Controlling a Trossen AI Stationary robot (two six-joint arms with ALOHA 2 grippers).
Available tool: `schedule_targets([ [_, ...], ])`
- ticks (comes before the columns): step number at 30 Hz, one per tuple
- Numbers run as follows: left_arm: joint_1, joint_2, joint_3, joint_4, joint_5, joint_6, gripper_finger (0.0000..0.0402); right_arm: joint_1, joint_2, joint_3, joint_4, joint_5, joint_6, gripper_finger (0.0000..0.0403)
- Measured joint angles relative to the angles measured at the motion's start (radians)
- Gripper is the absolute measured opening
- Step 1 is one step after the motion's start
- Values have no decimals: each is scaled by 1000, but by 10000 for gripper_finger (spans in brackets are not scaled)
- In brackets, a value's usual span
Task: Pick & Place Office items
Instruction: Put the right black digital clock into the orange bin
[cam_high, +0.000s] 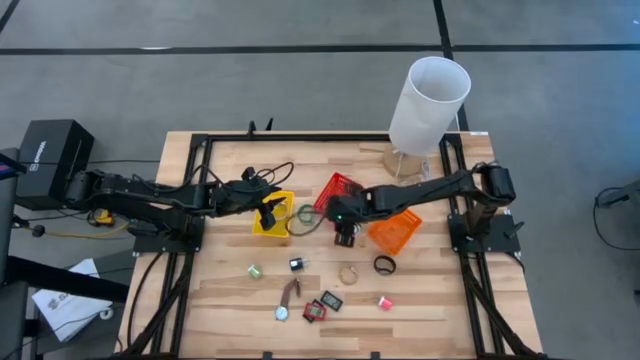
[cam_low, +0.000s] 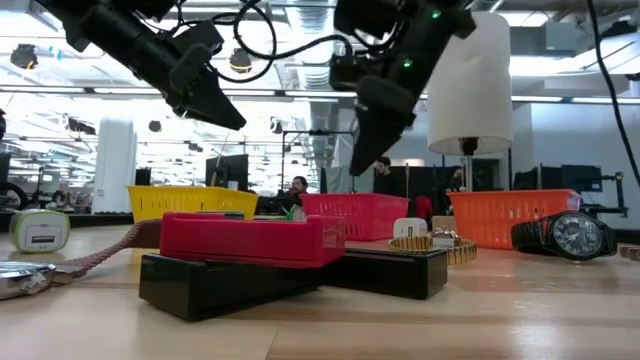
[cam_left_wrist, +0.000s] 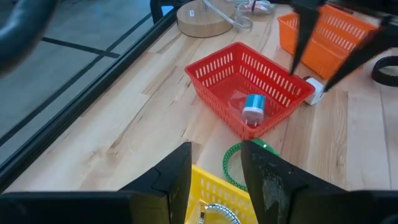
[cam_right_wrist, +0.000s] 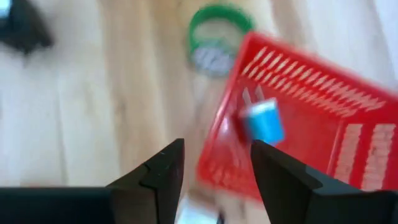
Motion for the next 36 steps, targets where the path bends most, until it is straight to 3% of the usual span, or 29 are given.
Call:
schedule_targets([
  [10, 0, 0, 0, 13, 0, 0, 135, 125, -41, -2, -98, -5, 139, 168],
  [23, 0, 0, 0, 42, 0, 0, 135, 255, -35, -1, -104, -88, 286, 168],
  [36, 0, 0, -1, 61, 0, -48, 135, 258, 127, 1, -31, -165, 303, 168],
])
